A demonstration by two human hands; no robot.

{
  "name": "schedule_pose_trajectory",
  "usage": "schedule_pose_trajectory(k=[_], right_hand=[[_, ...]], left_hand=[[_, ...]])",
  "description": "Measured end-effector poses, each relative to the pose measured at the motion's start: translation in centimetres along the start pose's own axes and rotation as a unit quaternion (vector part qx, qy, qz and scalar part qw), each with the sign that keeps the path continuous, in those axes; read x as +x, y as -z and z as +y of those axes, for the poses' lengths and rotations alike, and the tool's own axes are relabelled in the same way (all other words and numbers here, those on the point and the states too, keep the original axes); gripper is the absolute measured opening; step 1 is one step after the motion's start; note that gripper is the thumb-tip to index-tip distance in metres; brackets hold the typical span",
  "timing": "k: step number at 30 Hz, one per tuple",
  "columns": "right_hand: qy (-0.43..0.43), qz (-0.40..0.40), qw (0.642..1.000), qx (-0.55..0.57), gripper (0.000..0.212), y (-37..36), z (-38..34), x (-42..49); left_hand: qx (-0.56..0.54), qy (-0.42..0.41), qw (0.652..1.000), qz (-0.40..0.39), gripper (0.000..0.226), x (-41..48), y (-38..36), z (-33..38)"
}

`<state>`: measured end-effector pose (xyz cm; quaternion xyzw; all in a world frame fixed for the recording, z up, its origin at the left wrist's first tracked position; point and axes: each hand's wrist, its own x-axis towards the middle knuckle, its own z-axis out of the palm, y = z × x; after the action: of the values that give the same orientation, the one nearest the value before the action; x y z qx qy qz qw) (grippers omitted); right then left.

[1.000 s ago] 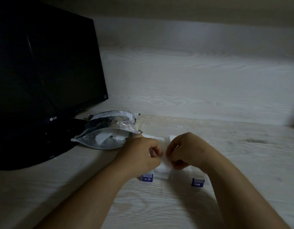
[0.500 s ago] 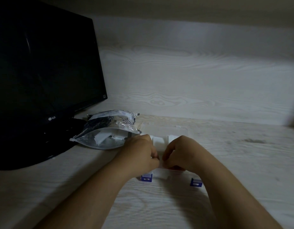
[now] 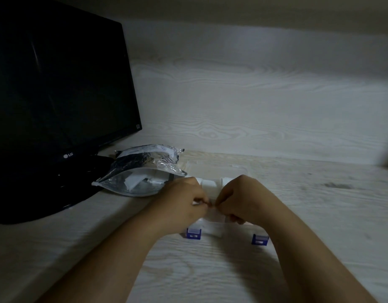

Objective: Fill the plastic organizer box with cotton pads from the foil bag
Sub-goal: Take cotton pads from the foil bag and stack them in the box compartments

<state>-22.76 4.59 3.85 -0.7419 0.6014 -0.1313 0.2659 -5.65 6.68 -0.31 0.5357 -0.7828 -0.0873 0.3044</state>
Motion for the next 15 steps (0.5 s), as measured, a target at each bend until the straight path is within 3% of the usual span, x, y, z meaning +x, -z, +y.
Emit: schedule_pose_trajectory(k=[6,15], right_hand=[[0.050,0.058,0.996,0.039,0.011,0.1,0.0,0.0],[0.069,0.078,0.991,0.080,0.017,0.0,-0.2,-0.4]], left_hand=[[-0.147,0.080,0.985,0.052,0.042,0.0,1.6,-0.9],[-0.053,0.167,0.982,0.066,0.042,-0.5,3.7,-2.9]])
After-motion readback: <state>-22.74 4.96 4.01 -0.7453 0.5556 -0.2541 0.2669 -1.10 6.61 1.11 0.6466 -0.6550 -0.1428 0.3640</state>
